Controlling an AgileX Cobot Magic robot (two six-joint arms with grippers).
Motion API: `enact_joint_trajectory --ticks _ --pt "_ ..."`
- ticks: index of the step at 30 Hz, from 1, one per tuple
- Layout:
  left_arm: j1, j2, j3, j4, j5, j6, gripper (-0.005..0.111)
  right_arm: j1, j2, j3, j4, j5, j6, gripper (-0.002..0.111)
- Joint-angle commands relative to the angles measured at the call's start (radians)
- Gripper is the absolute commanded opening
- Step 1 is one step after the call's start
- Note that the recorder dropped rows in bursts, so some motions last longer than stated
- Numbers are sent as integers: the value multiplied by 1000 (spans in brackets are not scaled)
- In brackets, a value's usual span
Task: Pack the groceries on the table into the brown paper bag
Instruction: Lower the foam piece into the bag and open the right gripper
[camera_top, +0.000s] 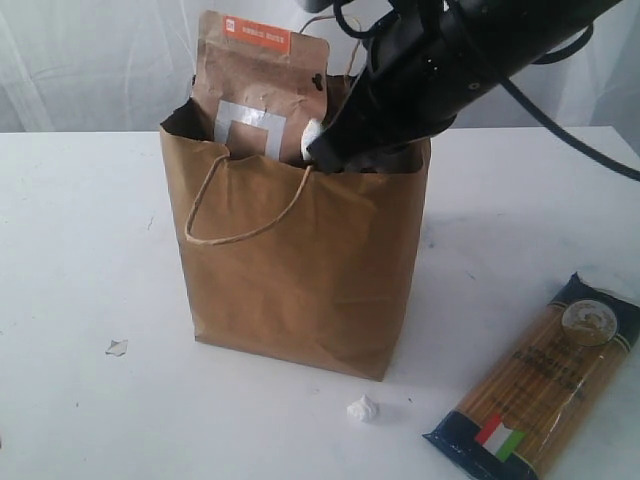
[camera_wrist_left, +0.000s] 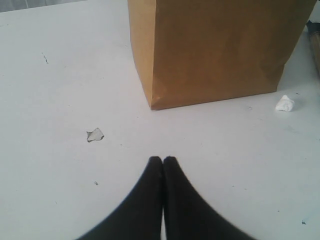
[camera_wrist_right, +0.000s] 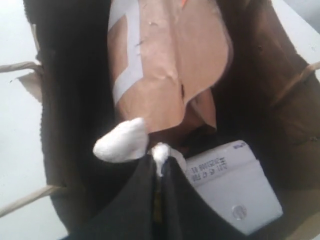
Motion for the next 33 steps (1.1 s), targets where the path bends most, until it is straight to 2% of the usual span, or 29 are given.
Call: enact_joint_trajectory --ticks 1,6,12,23,25,30,33 --pt "3 -4 4 -6 0 -9 0 2 5 -2 -6 12 5 0" --pt "3 -4 4 -6 0 -9 0 2 5 -2 -6 16 5 3" --pt "3 -4 4 -6 0 -9 0 2 5 -2 -4 16 5 19" --pt "3 -4 4 -6 0 -9 0 2 -18 -2 -4 16 5 21" --pt "3 -4 4 -6 0 -9 0 2 -27 -2 -4 16 5 26" --pt "3 -4 4 -6 0 -9 0 2 -54 -2 -4 23 5 47" --pt "3 -4 4 -6 0 -9 0 2 -70 -2 -6 27 5 50"
